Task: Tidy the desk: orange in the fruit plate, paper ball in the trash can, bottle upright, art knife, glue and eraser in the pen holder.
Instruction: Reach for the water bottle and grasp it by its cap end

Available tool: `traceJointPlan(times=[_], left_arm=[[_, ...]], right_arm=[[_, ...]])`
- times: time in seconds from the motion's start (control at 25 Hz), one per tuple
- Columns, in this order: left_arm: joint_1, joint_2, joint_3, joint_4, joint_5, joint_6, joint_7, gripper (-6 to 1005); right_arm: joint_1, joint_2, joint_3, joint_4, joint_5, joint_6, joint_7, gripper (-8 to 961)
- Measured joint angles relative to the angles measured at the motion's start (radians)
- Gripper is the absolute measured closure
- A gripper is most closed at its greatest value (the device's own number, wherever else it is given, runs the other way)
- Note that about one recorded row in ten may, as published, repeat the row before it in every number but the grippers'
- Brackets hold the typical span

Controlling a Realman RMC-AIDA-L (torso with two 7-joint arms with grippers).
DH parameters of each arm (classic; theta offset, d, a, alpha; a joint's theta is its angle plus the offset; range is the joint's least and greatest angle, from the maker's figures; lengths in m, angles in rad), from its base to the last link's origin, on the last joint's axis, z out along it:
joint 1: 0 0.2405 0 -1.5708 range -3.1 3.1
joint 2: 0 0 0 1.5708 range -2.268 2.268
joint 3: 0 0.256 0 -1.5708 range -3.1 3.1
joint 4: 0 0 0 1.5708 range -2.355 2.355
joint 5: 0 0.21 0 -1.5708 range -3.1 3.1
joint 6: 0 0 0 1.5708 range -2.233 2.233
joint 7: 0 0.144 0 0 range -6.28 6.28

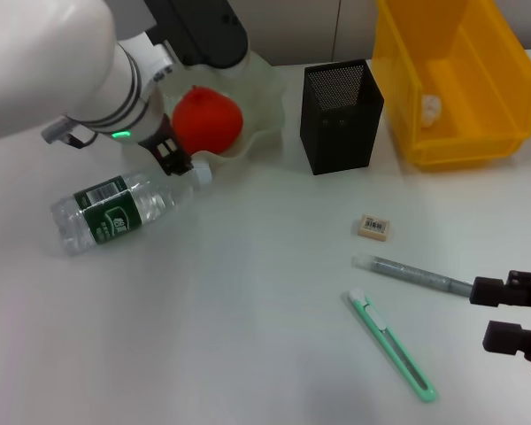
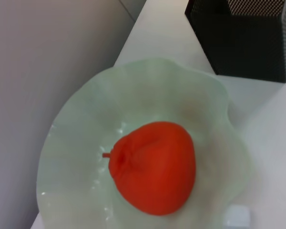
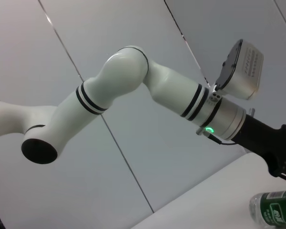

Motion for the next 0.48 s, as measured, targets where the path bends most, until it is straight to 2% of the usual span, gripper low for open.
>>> traceJointPlan(times=[0.48], left_arm=[[-0.04,0.002,-0.006,0.017,0.0,0.162,0.021,389]], right_arm=[[0.002,0.001,0.001,-0.02,0.0,-0.012,0.012,463]])
